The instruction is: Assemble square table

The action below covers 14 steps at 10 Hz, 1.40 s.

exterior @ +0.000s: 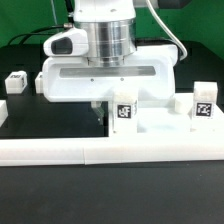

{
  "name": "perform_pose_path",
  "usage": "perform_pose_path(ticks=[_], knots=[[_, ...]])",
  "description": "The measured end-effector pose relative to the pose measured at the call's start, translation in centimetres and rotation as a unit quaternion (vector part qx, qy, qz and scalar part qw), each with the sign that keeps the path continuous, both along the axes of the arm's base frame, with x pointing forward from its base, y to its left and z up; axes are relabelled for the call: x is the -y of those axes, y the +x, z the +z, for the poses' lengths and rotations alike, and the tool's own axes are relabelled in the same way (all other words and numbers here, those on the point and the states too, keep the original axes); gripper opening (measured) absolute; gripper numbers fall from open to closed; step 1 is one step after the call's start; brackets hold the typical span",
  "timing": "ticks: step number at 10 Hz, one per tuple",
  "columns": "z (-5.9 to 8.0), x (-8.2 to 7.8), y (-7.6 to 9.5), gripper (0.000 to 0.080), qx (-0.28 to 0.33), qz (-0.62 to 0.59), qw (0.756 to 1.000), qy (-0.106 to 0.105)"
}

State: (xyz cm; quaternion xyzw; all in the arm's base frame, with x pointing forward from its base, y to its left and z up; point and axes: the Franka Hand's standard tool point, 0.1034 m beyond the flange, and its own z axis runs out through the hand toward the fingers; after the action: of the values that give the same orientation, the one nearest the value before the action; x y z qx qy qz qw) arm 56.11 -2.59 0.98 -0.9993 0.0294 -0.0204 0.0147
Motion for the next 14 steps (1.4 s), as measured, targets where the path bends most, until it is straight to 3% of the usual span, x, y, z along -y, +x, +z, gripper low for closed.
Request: perform_pose_path(ticks=[2, 3, 5, 8, 10, 12, 13, 14], knots=[[-0.1, 1.7, -2.0, 0.0060, -0.008, 0.026, 1.000, 0.001], [-0.2, 2.6, -2.0, 0.0059, 0.013, 0.091, 0.996, -0.017], [-0.2, 2.7, -2.1, 0.0056, 0.011, 0.145, 0.989, -0.024], [0.2, 2.6, -1.0, 0.0056, 0.026, 0.335, 0.940, -0.063], [0.1, 3.1, -1.1, 0.0057, 0.022, 0.362, 0.930, -0.066], [0.1, 3.3, -1.0, 0.0057, 0.016, 0.448, 0.891, -0.077], [0.2, 2.2, -0.1, 0.0057, 0.018, 0.496, 0.864, -0.087], [0.3, 0.8, 0.9, 0.0058, 0.022, 0.565, 0.819, -0.099]])
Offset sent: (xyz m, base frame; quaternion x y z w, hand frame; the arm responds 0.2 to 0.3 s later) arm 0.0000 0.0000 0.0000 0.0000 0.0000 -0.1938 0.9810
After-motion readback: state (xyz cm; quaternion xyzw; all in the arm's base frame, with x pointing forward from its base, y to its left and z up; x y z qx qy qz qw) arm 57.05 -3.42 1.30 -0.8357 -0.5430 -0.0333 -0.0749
